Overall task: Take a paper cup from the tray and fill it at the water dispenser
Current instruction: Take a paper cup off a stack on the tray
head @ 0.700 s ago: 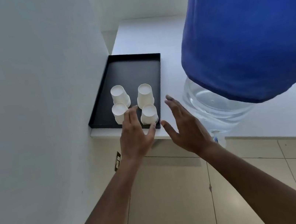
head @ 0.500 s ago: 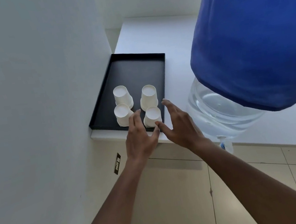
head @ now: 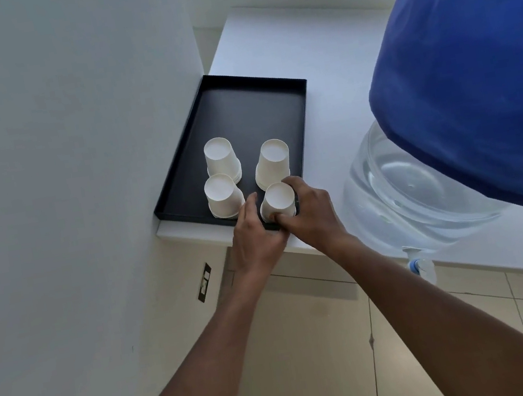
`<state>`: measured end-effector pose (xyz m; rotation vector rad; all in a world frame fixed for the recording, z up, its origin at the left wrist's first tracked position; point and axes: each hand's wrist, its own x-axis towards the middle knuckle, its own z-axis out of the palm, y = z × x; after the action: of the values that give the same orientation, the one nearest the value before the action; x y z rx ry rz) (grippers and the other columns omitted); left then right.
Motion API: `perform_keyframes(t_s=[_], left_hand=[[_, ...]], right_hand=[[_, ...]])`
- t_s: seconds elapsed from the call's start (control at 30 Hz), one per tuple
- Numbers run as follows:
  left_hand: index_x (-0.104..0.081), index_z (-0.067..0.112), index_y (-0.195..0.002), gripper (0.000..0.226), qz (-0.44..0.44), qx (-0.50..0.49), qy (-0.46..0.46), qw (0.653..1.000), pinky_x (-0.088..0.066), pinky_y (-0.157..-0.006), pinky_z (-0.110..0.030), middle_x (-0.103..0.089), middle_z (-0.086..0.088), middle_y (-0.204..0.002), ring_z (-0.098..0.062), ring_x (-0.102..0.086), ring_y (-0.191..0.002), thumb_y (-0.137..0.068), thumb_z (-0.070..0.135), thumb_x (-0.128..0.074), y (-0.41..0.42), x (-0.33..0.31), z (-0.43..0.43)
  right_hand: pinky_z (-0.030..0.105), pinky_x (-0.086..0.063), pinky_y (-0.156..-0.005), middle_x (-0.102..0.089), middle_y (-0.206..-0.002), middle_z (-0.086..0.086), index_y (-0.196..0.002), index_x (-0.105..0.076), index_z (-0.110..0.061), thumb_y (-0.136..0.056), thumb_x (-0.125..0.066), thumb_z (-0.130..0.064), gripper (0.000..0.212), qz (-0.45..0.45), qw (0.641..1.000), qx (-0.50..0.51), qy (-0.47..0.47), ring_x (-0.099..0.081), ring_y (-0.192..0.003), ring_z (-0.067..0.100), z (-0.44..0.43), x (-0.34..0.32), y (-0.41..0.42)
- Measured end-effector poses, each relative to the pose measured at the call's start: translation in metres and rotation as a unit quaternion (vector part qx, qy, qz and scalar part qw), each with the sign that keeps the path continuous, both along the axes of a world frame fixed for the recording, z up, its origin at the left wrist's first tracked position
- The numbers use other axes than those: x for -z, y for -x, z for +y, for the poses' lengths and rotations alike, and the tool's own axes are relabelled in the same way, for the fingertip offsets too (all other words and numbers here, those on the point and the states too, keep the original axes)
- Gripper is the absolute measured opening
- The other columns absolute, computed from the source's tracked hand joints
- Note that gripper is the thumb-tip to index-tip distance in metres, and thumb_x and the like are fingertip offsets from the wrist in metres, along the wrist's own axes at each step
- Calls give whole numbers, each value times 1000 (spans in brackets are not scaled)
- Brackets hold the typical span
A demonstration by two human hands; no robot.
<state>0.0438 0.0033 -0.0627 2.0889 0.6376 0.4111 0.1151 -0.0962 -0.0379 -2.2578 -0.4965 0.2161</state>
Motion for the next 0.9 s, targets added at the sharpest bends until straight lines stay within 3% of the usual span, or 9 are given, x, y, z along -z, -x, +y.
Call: perform_keyframes(t_s=[0.07,0.2,0.4,0.77,0.9], left_hand=[[-58,13,-127,56,-7,1,15,1000,-51,-75,-36,-70,-5,-113,-32,-65,-99,-77,30,-76,-2,2,0],[-59,13,-124,57,-20,-2,33,999,-56,-83,-44,-73,-3,-112,-29,-67,-101,-76,28,-85,-6,6,1],[-54,17,-136,72,-33,-15,46,998,-56,-90,-45,-73,-1,-122,-26,-68,-111,-74,31,-89,-9,7,0],[-49,21,-135,77,-20,-30,-26,999,-51,-70,-36,-75,0,-115,-32,-71,-97,-71,45,-84,-15,11,-1],[-48,20,-135,81,-1,-23,-44,999,-52,-69,-37,-75,-1,-114,-34,-71,-96,-68,41,-87,-18,13,2]], right_hand=[[46,-58,-84,-78,-107,8,-124,-65,-13,-76,-84,-22,53,-1,1000,10,-12,-71,-95,31,1,1,0],[48,-61,-85,-77,-105,6,-117,-66,-10,-72,-90,-22,52,-6,998,48,-46,-71,-95,26,0,-5,-2],[48,-62,-86,-76,-110,5,-118,-64,-8,-72,-92,-26,57,-27,996,61,-66,-71,-100,23,0,-13,-3],[47,-63,-82,-76,-108,1,-116,-65,-12,-71,-92,-33,57,-60,993,78,-70,-70,-96,17,2,-15,-2],[44,-64,-78,-73,-105,-8,-115,-65,-15,-71,-91,-37,56,-77,991,81,-78,-68,-92,11,3,-22,-5]])
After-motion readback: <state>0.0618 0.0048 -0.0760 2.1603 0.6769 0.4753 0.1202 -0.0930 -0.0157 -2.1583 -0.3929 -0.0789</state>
